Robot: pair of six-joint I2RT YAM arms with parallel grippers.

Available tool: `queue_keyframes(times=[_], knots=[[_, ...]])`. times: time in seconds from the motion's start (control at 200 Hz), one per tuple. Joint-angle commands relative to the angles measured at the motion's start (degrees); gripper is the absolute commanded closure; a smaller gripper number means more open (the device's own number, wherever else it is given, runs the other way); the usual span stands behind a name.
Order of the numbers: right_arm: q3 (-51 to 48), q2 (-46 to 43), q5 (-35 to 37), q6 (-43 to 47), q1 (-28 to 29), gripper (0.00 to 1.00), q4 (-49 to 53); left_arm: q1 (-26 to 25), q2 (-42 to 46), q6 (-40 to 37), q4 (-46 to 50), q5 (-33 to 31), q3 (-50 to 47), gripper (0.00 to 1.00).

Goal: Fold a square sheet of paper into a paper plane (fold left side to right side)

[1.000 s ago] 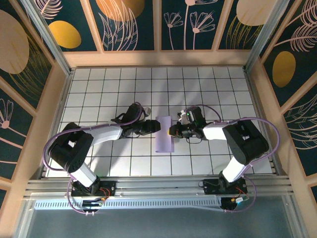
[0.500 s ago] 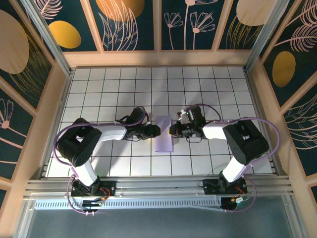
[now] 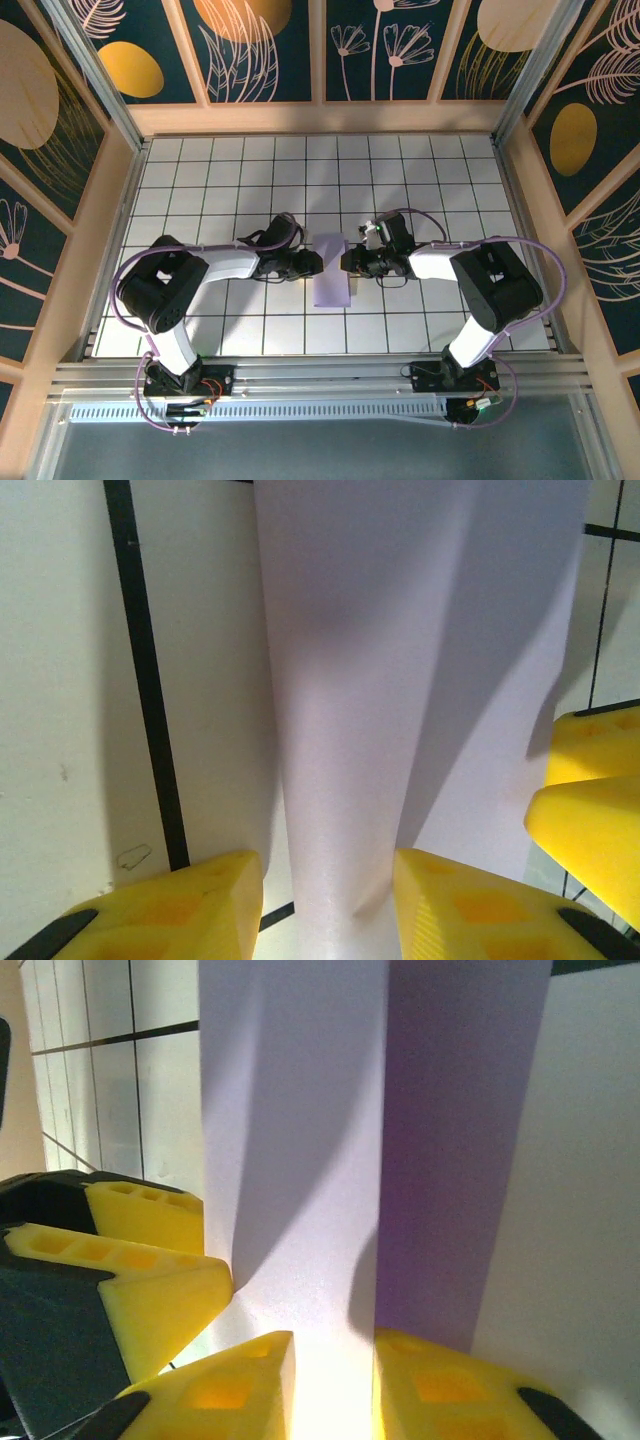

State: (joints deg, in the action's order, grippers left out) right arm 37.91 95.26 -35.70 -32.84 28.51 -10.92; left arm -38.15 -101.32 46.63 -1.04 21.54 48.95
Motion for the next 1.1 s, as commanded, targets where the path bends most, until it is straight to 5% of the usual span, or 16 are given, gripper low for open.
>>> queue_keyframes(times=[0.0,0.405,1.096], knots=[[1.29,-2.42,3.11,1.64,0.41,0.68,3.39,-1.46,-3.27,0.04,2.66,-2.81,1.14,0.6],[0.36,-12.99,20.39,3.33,-2.17,0.46,11.29,-3.13,-6.44,-2.26,7.33,-4.31,4.6,0.61],[-2.1,-17.57,19.36,3.75,-6.4,0.42,11.25,-4.54,-11.07,-6.2,14.01,-6.06,10.86,0.58]])
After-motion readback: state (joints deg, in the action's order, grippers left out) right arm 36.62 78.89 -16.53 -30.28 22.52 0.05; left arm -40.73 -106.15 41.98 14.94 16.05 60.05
